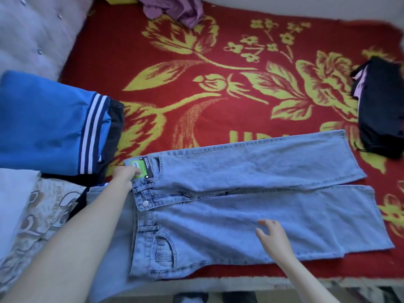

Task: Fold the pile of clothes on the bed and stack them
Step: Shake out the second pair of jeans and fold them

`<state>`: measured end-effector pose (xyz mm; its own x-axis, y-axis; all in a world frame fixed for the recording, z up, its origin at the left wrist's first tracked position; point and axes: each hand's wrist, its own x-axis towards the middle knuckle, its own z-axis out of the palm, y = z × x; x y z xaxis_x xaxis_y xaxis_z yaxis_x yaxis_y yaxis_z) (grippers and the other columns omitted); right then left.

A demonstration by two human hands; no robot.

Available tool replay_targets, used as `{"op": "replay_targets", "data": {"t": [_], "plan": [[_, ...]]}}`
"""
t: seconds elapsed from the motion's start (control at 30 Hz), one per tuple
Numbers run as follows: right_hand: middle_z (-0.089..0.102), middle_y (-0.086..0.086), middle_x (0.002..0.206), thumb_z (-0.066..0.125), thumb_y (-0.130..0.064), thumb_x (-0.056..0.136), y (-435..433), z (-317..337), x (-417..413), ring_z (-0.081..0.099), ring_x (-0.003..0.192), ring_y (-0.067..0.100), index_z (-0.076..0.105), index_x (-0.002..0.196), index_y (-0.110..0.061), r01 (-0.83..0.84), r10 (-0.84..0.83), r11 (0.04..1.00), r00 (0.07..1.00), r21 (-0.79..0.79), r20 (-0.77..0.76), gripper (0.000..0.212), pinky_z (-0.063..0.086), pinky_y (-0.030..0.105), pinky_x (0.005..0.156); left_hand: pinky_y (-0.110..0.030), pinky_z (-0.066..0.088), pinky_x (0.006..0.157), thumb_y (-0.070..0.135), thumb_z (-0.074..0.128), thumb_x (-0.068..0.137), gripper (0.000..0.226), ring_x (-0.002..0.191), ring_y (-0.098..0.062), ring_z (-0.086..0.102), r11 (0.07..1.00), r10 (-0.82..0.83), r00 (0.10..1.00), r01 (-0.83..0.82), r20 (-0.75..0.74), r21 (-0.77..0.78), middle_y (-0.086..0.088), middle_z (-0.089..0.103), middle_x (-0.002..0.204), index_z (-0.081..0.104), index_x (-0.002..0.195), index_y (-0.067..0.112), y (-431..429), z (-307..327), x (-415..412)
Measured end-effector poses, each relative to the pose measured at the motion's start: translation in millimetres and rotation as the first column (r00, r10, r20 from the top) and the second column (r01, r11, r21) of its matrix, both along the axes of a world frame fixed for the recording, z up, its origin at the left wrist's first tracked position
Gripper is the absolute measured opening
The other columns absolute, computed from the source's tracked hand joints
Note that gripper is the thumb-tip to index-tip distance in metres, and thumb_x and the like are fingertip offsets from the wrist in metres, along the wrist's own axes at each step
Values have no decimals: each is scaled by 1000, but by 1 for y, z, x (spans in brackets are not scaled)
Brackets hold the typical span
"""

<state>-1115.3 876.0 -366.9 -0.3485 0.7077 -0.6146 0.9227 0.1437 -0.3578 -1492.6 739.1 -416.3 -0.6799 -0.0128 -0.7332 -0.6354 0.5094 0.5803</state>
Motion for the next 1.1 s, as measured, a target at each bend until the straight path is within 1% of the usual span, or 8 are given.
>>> {"op": "replay_targets", "data": {"t": [0.1, 0.27, 0.47, 0.57, 0.67, 0.8, 0.93, 1.1], "plan": [[44, 7, 133, 48, -19, 96, -2, 3, -5, 42, 125, 21, 50, 127, -10, -20, 20, 1000, 999, 14, -28, 32, 36, 29, 96, -22, 42, 65, -21, 55, 76, 31, 72, -12, 55, 941, -209, 949, 261, -236, 215, -7, 55, 79, 57, 83, 9, -15, 32, 32], [44, 12, 134, 59, -15, 88, -13, 6, -28, 43, 123, 30, 45, 134, -10, -238, 237, 953, 971, 188, 30, 48, 39, 35, 94, -16, 35, 60, -10, 42, 57, 38, 67, 6, 43, 522, -714, 412, 852, -566, -40, 16, 50, 74, 55, 64, 25, -93, 24, 115], [66, 14, 115, 82, -14, 21, -59, -10, -57, 65, 103, 30, 49, 122, -26, -829, 811, 496, 549, 260, 204, 107, 55, 39, 70, -16, 28, 70, -1, 54, 37, 48, 69, 1, 35, 209, -838, -65, 879, -542, -429, 10, 39, 81, 40, 74, 27, -146, 1, 141], [63, 13, 115, 86, -16, 32, -82, -19, -65, 65, 102, 32, 61, 120, -24, -898, 875, 426, 440, 114, 201, 93, 54, 44, 72, -21, 23, 71, 2, 58, 37, 44, 72, -4, 35, 85, -858, -215, 836, -466, -542, 10, 33, 78, 38, 68, 26, -160, 2, 141], [40, 13, 137, 59, -18, 85, -94, -27, -63, 43, 123, 32, 30, 143, -21, -891, 886, 447, 427, -82, 183, 66, 37, 44, 95, -27, 22, 69, 5, 69, 30, 41, 72, -11, 34, -103, -882, -366, 765, -297, -636, 11, 40, 70, 46, 57, 25, -177, -2, 141], [38, 13, 139, 47, -22, 93, -85, -24, -41, 37, 128, 30, 22, 147, -22, -837, 865, 492, 439, -239, 242, 59, 31, 41, 102, -36, 42, 75, 15, 84, 35, 37, 78, -18, 39, -285, -899, -437, 645, -37, -709, 1, 53, 68, 56, 57, 25, -170, -5, 154], [40, 12, 138, 43, -31, 96, -45, -22, -11, 37, 128, 28, 28, 144, -19, -738, 753, 647, 578, -192, 315, 51, 34, 38, 100, -37, 29, 97, 9, 44, 89, 30, 121, -25, 40, -455, -890, -332, 639, 311, -620, -7, 50, 125, 56, 116, 15, -130, 15, 175], [42, 10, 136, 44, -28, 94, 15, -17, 25, 40, 127, 28, 36, 139, -16, -543, 555, 829, 770, -133, 315, 47, 38, 35, 97, -31, 39, 86, 9, 35, 91, 29, 110, -26, 55, -276, -961, -189, 703, 202, -655, -7, 58, 119, 54, 113, 13, -61, 31, 204]]}}
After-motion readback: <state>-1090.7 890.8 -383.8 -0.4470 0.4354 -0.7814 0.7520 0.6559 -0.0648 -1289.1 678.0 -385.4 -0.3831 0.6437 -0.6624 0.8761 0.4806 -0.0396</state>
